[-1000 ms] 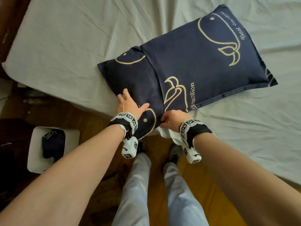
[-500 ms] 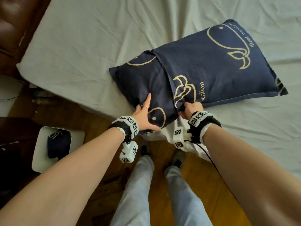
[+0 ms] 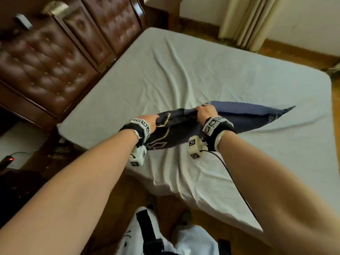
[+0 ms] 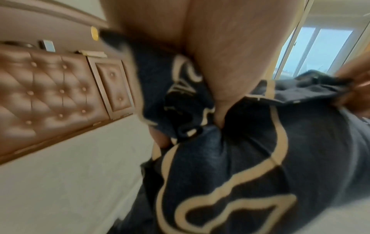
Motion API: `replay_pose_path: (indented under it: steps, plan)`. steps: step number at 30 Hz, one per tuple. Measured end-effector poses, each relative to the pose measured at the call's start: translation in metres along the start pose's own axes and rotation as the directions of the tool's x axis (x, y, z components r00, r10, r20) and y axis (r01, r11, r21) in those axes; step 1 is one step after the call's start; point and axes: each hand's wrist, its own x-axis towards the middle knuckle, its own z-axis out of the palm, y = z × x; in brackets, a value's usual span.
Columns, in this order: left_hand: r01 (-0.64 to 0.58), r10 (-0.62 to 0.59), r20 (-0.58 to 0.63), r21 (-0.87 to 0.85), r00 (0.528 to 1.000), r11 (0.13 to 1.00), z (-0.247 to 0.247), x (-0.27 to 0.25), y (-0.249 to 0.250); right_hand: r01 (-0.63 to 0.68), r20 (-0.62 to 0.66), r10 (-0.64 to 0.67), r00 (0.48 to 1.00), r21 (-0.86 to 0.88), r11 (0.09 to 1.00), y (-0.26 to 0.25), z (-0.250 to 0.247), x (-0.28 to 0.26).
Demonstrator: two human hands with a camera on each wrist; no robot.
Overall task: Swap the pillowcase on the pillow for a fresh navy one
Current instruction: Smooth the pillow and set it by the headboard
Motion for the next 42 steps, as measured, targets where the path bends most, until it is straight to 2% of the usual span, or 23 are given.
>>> replay_pose_path:
  steps: [3,4,6,9,11,12,15,18,21,24,28,35,42]
  plan:
    - [-0.036,0.036,-0.005,0.05,0.999,0.998,-0.048,-0.003,0.008,0.071,0.0,-0.071,0.997,-0.143,0.987,-0.032,-0.039,-0.013]
    - [-0.04,0.039,0.009,0.07,0.999,0.997,-0.06,-0.004,0.01,0.066,0.001,-0.066,0.998,-0.143,0.987,-0.037,-0.045,-0.014]
    - [-0.013,0.013,-0.011,0.056,1.0,0.998,-0.079,-0.004,0.012,0.03,-0.026,-0.03,0.999,-0.014,0.999,-0.039,-0.051,-0.007]
    - [0.08,-0.099,-0.195,-0.102,0.976,0.992,-0.093,-0.003,0.013,0.028,0.074,-0.027,0.997,-0.002,1.0,-0.042,-0.053,-0.015]
    - [0.116,-0.148,-0.283,-0.128,0.948,0.985,-0.093,-0.002,0.018,0.039,0.122,-0.035,0.992,-0.038,0.999,-0.036,-0.049,-0.02]
    - [0.094,-0.12,-0.269,-0.11,0.956,0.99,-0.089,0.002,0.02,0.011,0.136,-0.004,0.991,-0.053,0.999,-0.031,-0.046,-0.022]
    - [-0.017,0.011,-0.099,-0.063,0.995,0.998,-0.075,0.023,0.025,-0.047,0.132,0.055,0.99,-0.061,0.997,-0.012,-0.034,-0.019]
    - [-0.085,0.085,0.001,-0.064,0.996,0.994,-0.069,0.052,0.03,-0.065,0.141,0.095,0.985,-0.206,0.976,-0.011,-0.038,-0.025]
    - [-0.229,0.235,0.073,-0.083,0.969,0.97,-0.062,0.075,0.044,-0.135,0.113,0.176,0.978,-0.301,0.944,-0.009,-0.047,-0.027]
    - [-0.33,0.338,0.108,-0.088,0.935,0.94,-0.065,0.087,0.058,-0.185,0.021,0.199,0.98,-0.276,0.943,-0.007,-0.055,-0.024]
    - [-0.441,0.448,0.118,-0.078,0.886,0.894,-0.068,0.103,0.084,-0.247,-0.034,0.247,0.968,-0.268,0.931,0.012,-0.072,-0.028]
    - [-0.481,0.475,0.195,-0.023,0.858,0.877,-0.06,0.117,0.143,-0.373,-0.058,0.37,0.927,-0.217,0.902,0.08,-0.117,-0.037]
    - [-0.423,0.421,0.129,-0.009,0.898,0.906,-0.034,0.115,0.217,-0.336,0.013,0.343,0.939,-0.174,0.926,0.155,-0.165,-0.022]
